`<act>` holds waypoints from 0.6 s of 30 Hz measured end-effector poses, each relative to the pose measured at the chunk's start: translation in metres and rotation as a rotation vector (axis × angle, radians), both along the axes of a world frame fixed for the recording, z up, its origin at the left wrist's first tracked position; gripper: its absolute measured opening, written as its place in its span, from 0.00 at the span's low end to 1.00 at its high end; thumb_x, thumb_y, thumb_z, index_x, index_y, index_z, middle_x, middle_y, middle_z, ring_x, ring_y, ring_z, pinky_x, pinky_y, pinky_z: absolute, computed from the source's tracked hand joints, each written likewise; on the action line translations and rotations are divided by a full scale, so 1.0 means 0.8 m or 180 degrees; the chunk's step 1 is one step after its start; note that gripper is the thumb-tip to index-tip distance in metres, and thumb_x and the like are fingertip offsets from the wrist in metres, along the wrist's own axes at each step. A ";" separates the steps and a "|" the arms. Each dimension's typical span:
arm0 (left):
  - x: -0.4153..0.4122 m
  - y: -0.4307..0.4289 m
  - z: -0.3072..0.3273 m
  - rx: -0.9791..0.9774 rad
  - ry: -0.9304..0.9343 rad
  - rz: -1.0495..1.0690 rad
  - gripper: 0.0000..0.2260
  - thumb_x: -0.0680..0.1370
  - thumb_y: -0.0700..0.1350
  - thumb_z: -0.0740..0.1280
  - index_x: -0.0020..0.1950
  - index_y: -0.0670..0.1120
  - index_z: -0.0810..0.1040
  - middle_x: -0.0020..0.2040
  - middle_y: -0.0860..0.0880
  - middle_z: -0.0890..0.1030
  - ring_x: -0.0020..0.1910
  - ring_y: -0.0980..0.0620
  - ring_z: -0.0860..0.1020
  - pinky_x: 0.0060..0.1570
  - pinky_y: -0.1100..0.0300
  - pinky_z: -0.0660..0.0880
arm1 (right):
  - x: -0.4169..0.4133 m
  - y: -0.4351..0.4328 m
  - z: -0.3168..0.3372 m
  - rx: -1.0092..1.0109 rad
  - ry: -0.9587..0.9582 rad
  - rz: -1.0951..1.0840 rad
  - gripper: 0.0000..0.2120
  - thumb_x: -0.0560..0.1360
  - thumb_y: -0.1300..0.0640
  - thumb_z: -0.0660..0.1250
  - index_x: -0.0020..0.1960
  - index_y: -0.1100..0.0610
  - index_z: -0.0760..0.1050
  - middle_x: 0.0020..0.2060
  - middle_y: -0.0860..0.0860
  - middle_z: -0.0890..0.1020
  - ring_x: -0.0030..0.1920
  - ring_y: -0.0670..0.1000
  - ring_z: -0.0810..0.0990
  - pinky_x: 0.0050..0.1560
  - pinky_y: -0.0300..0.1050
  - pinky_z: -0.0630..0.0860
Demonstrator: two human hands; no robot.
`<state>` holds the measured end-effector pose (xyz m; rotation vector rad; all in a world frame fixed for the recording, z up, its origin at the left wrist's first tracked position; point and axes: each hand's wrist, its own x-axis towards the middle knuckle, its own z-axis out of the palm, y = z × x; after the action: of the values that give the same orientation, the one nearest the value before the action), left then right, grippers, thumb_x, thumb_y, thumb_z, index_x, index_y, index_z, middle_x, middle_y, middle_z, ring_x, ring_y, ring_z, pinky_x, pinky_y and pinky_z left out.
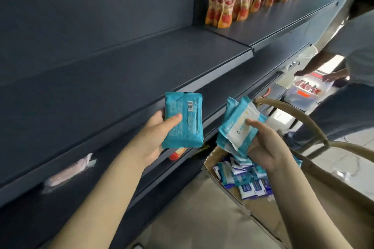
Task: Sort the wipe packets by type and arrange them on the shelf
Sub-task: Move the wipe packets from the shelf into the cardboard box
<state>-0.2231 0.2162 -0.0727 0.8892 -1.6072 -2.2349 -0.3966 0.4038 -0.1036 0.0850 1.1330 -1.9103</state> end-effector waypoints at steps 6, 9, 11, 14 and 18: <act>-0.089 0.085 -0.056 0.0254 -0.0203 -0.0055 0.10 0.81 0.46 0.65 0.62 0.51 0.76 0.54 0.50 0.85 0.52 0.51 0.84 0.47 0.55 0.80 | -0.055 0.097 -0.042 0.0279 -0.0282 -0.0169 0.18 0.73 0.58 0.66 0.63 0.59 0.75 0.48 0.57 0.86 0.41 0.54 0.87 0.37 0.49 0.83; -0.128 0.109 -0.095 0.0269 -0.0468 -0.0175 0.12 0.81 0.50 0.65 0.64 0.54 0.75 0.55 0.51 0.84 0.52 0.51 0.83 0.48 0.53 0.80 | -0.083 0.121 -0.078 0.0577 -0.0384 -0.0346 0.11 0.80 0.61 0.63 0.61 0.61 0.76 0.46 0.56 0.86 0.39 0.52 0.87 0.33 0.44 0.82; -0.154 0.119 -0.124 0.0300 -0.0671 -0.0253 0.13 0.81 0.52 0.65 0.66 0.56 0.73 0.56 0.52 0.83 0.53 0.51 0.83 0.50 0.51 0.79 | -0.103 0.131 -0.109 0.0792 -0.0521 -0.0500 0.08 0.80 0.61 0.63 0.58 0.60 0.77 0.45 0.56 0.86 0.38 0.52 0.87 0.31 0.44 0.81; -0.202 0.126 -0.178 0.0352 -0.1045 -0.0346 0.16 0.81 0.55 0.63 0.68 0.56 0.71 0.58 0.52 0.82 0.54 0.50 0.82 0.52 0.49 0.80 | -0.135 0.142 -0.163 0.1056 -0.0715 -0.0646 0.10 0.80 0.59 0.65 0.61 0.57 0.76 0.53 0.57 0.84 0.46 0.57 0.85 0.35 0.49 0.83; -0.272 0.118 -0.261 0.0349 -0.1474 -0.0467 0.20 0.80 0.58 0.63 0.70 0.54 0.71 0.59 0.50 0.81 0.54 0.50 0.82 0.53 0.49 0.80 | -0.185 0.145 -0.239 0.1529 -0.0717 -0.0768 0.14 0.79 0.60 0.67 0.64 0.57 0.74 0.57 0.58 0.83 0.52 0.60 0.84 0.45 0.56 0.84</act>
<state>-0.4409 0.3110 -0.2817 1.4490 -1.7975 -2.3554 -0.5445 0.5202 -0.2948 0.7105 1.4499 -1.7364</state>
